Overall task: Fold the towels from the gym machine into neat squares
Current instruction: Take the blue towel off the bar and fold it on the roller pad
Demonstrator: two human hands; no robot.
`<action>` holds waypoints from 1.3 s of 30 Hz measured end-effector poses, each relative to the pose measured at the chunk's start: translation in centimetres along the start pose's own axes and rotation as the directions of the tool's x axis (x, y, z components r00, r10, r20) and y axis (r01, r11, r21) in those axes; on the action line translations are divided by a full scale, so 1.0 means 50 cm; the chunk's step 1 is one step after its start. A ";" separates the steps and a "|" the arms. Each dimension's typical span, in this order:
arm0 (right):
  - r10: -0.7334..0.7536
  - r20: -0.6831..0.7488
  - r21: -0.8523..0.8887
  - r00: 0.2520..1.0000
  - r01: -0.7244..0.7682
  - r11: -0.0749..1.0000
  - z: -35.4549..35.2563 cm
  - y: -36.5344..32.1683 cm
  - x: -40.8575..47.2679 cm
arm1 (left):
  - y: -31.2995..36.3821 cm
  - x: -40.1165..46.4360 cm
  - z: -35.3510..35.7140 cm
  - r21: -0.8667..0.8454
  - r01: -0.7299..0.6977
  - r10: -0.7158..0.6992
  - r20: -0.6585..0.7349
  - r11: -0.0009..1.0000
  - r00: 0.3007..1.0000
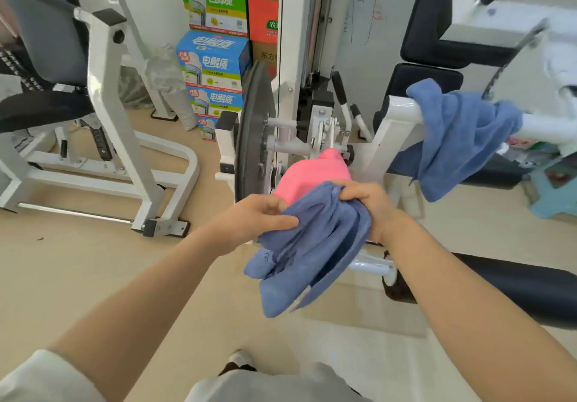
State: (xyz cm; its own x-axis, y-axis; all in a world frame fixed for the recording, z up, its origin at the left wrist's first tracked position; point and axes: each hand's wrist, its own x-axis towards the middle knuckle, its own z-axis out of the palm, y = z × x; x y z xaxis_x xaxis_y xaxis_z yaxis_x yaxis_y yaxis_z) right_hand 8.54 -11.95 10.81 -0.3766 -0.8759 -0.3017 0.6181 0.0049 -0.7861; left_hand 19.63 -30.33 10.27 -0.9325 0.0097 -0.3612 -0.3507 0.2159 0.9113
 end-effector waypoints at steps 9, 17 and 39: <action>-0.124 -0.539 -0.419 0.833 -0.137 0.898 -0.076 -0.020 -0.111 | 0.039 0.061 0.155 -0.599 -0.103 -0.031 -0.209 0.794 0.977; -0.146 -0.326 -0.362 0.934 0.020 0.932 -0.112 -0.028 -0.226 | 0.081 0.096 0.321 -0.646 -0.080 0.019 -0.101 0.759 0.995; -0.565 -0.331 -0.943 0.756 -0.287 0.169 -0.150 0.010 -0.352 | 0.109 0.101 0.484 -0.636 -0.065 0.054 -0.036 0.769 0.998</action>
State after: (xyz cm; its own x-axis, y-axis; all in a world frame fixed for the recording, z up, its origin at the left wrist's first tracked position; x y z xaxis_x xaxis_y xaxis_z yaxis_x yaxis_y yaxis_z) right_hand 10.31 7.08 11.69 -0.8624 -0.5048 0.0380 -0.4383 0.7070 -0.5549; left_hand 15.11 -5.49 8.65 -0.9527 -0.0140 -0.3036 -0.2642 -0.4556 0.8501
